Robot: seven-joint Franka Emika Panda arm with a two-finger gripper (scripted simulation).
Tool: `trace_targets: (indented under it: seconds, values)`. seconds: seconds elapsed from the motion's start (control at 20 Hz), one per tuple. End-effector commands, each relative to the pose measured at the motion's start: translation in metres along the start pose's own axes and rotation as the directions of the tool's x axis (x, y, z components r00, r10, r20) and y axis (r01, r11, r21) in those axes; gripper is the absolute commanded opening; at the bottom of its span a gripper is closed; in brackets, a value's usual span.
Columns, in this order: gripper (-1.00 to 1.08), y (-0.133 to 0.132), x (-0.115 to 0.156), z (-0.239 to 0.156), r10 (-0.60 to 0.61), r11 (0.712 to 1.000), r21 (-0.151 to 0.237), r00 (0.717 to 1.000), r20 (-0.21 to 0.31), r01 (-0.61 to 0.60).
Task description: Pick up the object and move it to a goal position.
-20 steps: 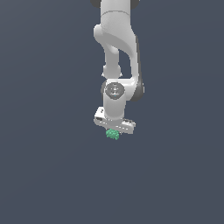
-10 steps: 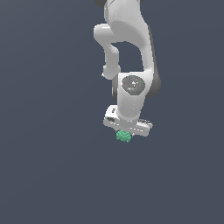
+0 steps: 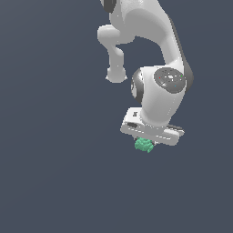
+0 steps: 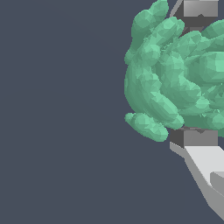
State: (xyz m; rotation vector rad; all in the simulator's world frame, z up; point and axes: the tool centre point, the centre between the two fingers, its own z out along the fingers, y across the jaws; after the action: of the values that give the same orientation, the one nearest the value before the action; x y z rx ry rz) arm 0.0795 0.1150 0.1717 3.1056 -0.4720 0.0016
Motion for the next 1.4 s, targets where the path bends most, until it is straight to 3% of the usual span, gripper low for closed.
trace_targets:
  seconds: [0.0, 0.65, 1.35]
  values:
    - [-1.0, -0.013, 0.005, -0.012, 0.001, 1.0, -0.001, 1.0, 0.0, -0.001]
    - [-1.0, -0.063, 0.027, -0.054, 0.001, 1.0, 0.0, 1.0, 0.001, -0.001]
    - [-1.0, -0.08, 0.035, -0.068, 0.001, 1.0, 0.0, 1.0, 0.001, -0.001]
